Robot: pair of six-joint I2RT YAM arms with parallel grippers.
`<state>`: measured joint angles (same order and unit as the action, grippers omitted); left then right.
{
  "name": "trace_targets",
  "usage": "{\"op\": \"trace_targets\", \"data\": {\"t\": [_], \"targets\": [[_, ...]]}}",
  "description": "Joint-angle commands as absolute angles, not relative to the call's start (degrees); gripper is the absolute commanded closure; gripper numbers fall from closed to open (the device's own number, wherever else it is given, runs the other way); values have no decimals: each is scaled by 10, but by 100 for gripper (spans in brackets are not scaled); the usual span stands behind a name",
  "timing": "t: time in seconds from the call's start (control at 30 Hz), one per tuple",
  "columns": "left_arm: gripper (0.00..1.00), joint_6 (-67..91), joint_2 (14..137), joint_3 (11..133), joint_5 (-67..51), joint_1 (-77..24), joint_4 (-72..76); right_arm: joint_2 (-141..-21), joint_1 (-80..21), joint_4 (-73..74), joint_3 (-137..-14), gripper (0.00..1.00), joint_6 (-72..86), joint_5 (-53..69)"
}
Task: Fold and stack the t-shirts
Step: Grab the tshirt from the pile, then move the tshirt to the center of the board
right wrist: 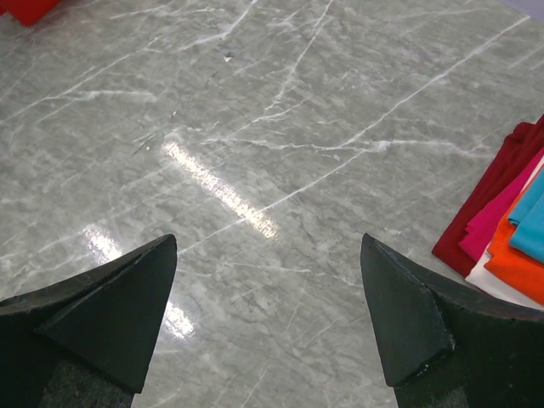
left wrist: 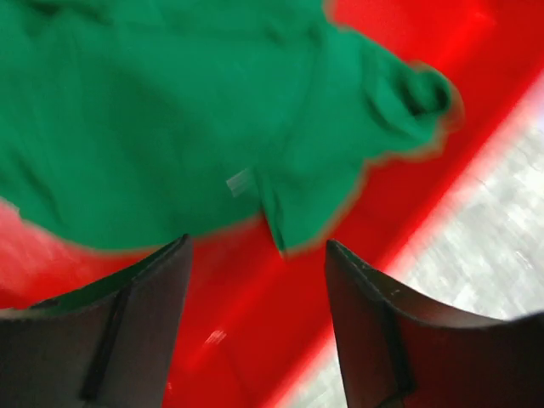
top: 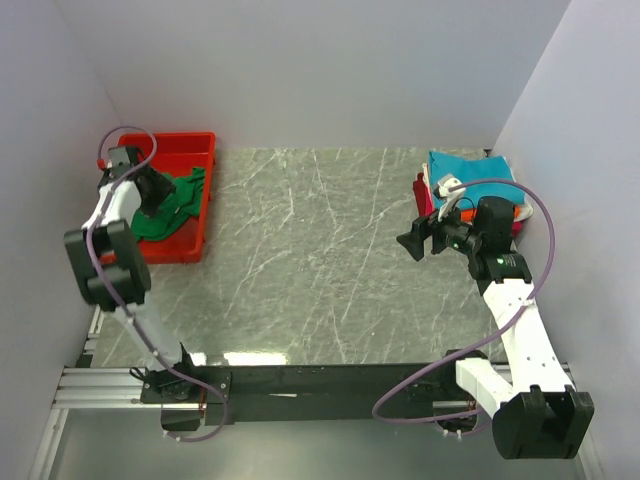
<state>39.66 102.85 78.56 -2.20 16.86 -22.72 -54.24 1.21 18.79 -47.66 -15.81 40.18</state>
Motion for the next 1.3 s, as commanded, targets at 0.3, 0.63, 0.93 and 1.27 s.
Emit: {"op": "trace_targets", "data": {"t": [0.3, 0.63, 0.93, 1.27], "targets": [[67, 332, 1248, 1013, 135, 172, -380, -546, 11, 193, -506, 6, -171, 408], [100, 276, 980, 1066, 67, 146, -298, -537, 18, 189, -504, 7, -163, 404], [100, 294, 814, 1106, -93, 47, -199, -534, 22, 182, -497, 7, -174, 394], [99, 316, 786, 1126, -163, -180, -142, -504, 28, 177, -478, 7, -219, 428]]}}
